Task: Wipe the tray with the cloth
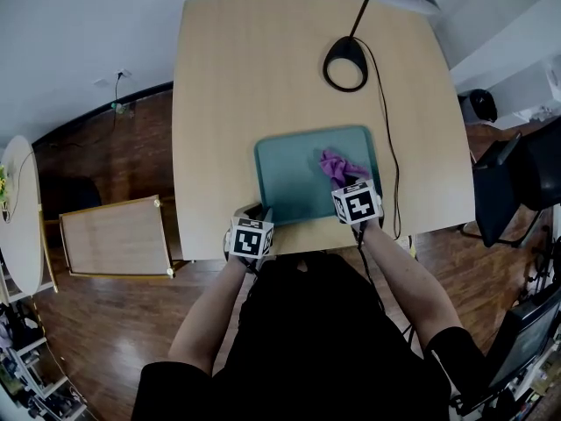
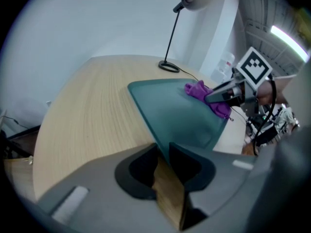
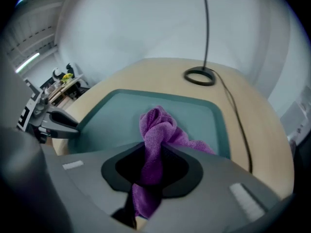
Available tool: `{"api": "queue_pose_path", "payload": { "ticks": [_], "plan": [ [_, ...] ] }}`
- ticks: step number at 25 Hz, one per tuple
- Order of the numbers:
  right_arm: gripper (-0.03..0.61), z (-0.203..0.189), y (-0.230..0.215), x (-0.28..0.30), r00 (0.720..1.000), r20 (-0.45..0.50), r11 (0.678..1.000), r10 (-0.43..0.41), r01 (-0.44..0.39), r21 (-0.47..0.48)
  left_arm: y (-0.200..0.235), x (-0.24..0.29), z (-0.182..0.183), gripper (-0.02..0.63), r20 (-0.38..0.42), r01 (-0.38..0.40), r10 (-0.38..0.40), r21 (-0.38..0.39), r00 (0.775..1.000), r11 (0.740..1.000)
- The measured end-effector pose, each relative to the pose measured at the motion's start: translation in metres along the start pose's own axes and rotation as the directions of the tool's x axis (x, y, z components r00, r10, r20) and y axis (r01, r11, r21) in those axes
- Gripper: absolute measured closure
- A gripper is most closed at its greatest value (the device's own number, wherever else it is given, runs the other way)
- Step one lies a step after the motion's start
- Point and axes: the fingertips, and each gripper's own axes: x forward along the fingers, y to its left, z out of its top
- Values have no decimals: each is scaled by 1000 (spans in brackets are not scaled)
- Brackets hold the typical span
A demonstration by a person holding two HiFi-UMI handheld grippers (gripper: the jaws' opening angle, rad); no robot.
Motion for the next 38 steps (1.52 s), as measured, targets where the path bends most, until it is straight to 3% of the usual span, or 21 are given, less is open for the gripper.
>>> {"api": "queue_pose_path", "payload": {
  "ticks": [3, 8, 11, 15, 21, 28, 33, 38],
  "plan": [
    [492, 19, 76, 7, 993, -12, 981, 115, -116, -154, 0, -1, 0, 511, 6, 14, -14, -8, 1000, 1000],
    [492, 38, 163, 15, 968, -64, 903, 243, -250, -350, -3, -2, 2, 512, 19, 49, -48, -37, 999, 998],
    [491, 40, 187, 19, 952, -79, 875, 295, -303, -378, -3, -3, 4, 513, 40, 71, -69, -57, 997, 996],
    [491, 43, 187, 19, 944, -67, 891, 322, -327, -316, -1, -5, 5, 515, 63, 104, -99, -77, 993, 992],
    [492, 23, 149, 8, 960, -42, 919, 278, -279, -277, 4, -5, 3, 515, 56, 87, -83, -70, 995, 994],
    [491, -17, 13, -13, 994, -6, 991, 105, -105, -80, 5, -4, 1, 515, 42, 55, -53, -57, 998, 997],
    [491, -39, -75, -29, 999, -16, 999, -36, 36, 12, 1, -4, 3, 514, 13, 39, -39, -31, 999, 999],
    [492, -49, -76, -35, 999, -13, 995, -35, 36, 97, 2, -4, 3, 518, 19, 40, -38, -65, 999, 997]
  ]
}}
